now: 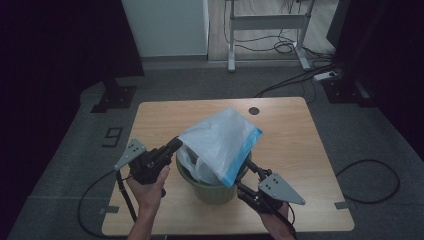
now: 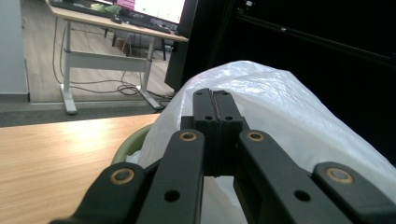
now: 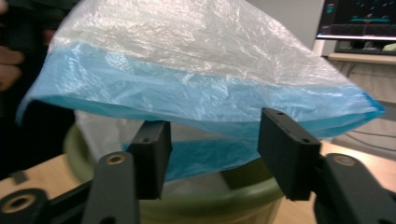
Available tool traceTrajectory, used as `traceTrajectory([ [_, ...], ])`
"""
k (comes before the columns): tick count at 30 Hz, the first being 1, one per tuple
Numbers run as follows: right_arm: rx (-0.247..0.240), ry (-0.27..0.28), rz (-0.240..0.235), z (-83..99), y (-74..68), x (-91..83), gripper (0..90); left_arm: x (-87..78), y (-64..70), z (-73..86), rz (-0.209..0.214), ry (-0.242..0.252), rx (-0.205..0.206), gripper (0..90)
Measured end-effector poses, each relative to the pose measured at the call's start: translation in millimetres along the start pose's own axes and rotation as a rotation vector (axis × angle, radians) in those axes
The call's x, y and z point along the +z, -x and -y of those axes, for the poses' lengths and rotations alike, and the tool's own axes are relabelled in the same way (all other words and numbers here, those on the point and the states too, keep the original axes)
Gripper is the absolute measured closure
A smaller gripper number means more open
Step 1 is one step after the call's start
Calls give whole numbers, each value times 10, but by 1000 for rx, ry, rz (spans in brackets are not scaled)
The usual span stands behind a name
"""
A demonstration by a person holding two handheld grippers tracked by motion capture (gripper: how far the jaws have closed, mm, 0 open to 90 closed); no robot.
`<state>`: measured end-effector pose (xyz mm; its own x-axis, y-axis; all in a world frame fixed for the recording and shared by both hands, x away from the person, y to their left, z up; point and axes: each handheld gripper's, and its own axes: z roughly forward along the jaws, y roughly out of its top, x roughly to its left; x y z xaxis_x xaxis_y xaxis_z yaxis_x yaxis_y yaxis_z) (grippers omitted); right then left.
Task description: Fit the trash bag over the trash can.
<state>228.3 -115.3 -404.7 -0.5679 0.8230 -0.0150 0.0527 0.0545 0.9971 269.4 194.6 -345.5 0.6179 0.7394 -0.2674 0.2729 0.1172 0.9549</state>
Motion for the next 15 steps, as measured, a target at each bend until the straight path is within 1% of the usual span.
traceTrajectory([
  [1, 0, 0, 0, 0, 0, 0, 538, 0, 0, 0, 0, 0, 0, 900],
  [2, -4, 1, 4, -31, 33, 48, 632, -3, 2, -1, 5, 0, 0, 900],
  [3, -4, 1, 4, -31, 33, 48, 632, -5, 2, -1, 9, -1, 2, 900],
  [4, -8, 4, 10, -66, 63, 91, 734, -8, 2, -1, 12, -3, 3, 900],
  [5, -8, 4, 10, -66, 63, 91, 734, -10, 1, 1, 18, -3, 2, 900],
  [7, -19, 20, 17, -112, 95, 130, 830, -18, -2, 8, 31, -8, 0, 900],
  [10, -21, 38, 39, -186, 145, 155, 889, -40, -4, 19, 44, -11, 2, 900],
  [15, -22, 73, 82, -345, 274, 152, 891, -48, 4, 10, 64, -20, 14, 899],
])
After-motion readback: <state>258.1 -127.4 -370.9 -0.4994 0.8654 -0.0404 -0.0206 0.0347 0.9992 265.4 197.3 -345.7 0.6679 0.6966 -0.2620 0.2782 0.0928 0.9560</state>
